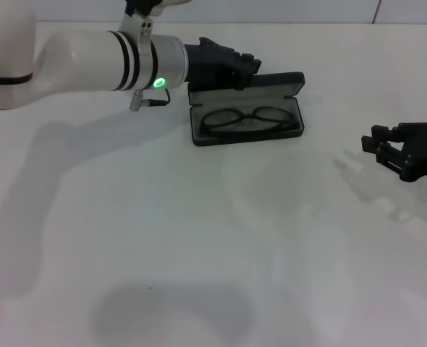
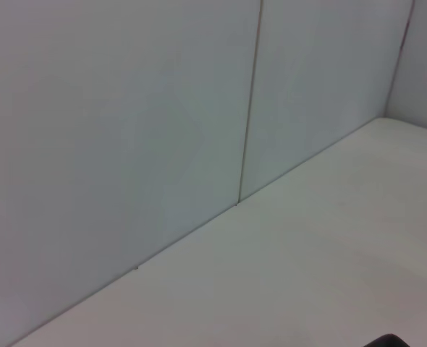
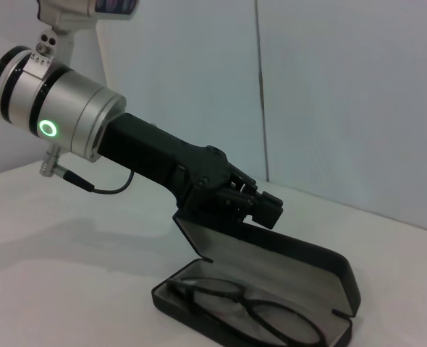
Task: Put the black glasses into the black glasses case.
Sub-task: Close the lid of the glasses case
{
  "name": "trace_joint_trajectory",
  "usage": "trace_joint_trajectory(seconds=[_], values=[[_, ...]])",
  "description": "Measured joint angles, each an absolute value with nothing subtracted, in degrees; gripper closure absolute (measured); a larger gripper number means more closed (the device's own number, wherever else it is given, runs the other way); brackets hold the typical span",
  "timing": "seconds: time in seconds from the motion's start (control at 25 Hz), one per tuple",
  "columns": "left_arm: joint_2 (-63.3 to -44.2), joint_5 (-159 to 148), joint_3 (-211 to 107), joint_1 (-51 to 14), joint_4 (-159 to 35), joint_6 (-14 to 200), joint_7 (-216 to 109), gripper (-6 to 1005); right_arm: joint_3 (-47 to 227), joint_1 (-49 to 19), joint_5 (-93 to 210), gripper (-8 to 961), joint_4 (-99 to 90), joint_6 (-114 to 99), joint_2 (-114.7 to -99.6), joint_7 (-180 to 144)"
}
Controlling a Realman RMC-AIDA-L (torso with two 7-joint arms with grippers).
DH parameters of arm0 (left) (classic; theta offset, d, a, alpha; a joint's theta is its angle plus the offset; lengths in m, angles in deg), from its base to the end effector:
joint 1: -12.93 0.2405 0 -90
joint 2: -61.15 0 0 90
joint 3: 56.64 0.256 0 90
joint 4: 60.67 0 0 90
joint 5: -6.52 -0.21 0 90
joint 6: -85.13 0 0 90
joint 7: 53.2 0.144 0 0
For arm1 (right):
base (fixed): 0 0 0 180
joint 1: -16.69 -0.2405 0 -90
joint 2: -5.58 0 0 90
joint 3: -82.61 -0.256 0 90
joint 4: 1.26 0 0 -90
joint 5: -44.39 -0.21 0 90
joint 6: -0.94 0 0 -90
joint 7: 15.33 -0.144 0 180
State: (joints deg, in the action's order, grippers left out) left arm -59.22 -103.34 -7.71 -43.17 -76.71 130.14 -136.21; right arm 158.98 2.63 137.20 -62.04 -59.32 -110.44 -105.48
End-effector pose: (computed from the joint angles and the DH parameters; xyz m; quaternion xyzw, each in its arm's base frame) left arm -0.1761 0.4464 -0.0776 -0.9264 -0.2383 -0.1363 0.2578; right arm 0.2558 0.3375 0.0079 -0.9234 0.2089 0.1800 0.2670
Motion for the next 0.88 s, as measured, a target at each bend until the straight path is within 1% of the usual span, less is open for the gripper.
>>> trace_joint_trajectory(seconds=[0.64,0.88], values=[[-59.44,-101.8,-7.2,-42.8,-74.9,130.0,-134.0,863,159.1,2.6,137.2,625,-61.4,-59.6,-110.44,-105.4],[-59.40,-101.7,-7.0,-41.7,-74.6,133.4,-133.7,863,159.1,2.7,137.2,616,-61.4,-59.7,-110.44,-105.4]])
